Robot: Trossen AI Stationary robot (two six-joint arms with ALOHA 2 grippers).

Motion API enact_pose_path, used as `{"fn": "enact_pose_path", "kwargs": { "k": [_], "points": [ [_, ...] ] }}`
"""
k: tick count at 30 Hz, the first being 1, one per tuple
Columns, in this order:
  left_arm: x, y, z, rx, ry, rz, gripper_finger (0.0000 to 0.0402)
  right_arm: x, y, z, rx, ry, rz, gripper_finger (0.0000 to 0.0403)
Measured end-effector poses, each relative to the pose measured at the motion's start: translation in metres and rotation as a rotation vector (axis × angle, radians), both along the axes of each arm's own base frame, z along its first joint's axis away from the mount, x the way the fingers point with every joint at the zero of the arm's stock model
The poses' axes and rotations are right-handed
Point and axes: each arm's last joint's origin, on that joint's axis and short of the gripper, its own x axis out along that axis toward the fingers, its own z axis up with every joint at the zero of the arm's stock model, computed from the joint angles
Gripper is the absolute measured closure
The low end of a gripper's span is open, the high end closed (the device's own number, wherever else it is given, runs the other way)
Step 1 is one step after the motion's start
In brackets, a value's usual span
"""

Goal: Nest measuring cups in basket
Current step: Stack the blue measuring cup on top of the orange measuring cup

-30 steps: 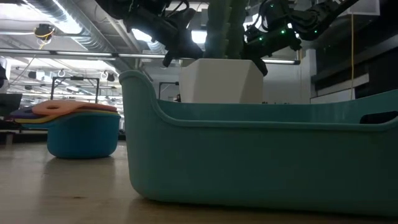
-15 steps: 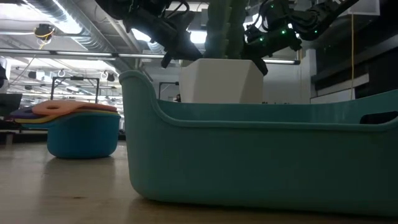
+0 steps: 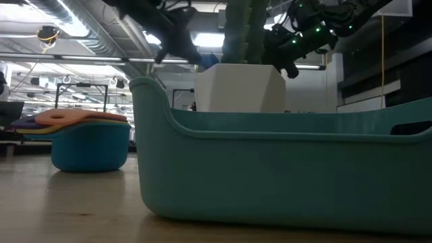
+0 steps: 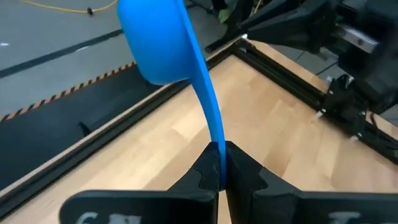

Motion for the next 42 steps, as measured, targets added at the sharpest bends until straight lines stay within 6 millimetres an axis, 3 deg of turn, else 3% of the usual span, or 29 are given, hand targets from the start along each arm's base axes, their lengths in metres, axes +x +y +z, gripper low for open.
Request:
{"fn": "enact_pose_path", "kwargs": {
  "k": [4,8,14,22,31,42],
  "points": [
    [-0.018,-0.023,0.012,-0.067,0.020,-0.057,0.0401,-0.014,-0.002,-0.001,0.013,0.092,-0.023,0.0335],
    [-0.039,-0.059,0.023,-0.173,0.062,-0.106,0.0400,-0.021,-0.005,-0.008,0.065,0.164,-0.045,0.0335],
    [-0.071,-0.119,0.033,-0.314,0.076,-0.048,0.0400,-0.024,-0.006,-0.015,0.084,0.229,-0.041,0.0335],
    [-0.079,-0.182,0.030,-0.412,0.040,0.000,0.0400,-0.025,-0.005,-0.016,0.092,0.239,-0.040,0.0335],
    [-0.069,-0.242,0.006,-0.460,0.038,0.050,0.0400,-0.025,-0.005,-0.016,0.096,0.245,-0.040,0.0335],
    [-0.061,-0.318,-0.047,-0.527,0.008,0.166,0.0400,-0.027,-0.004,-0.019,0.099,0.284,-0.028,0.0335]
  ]
}}
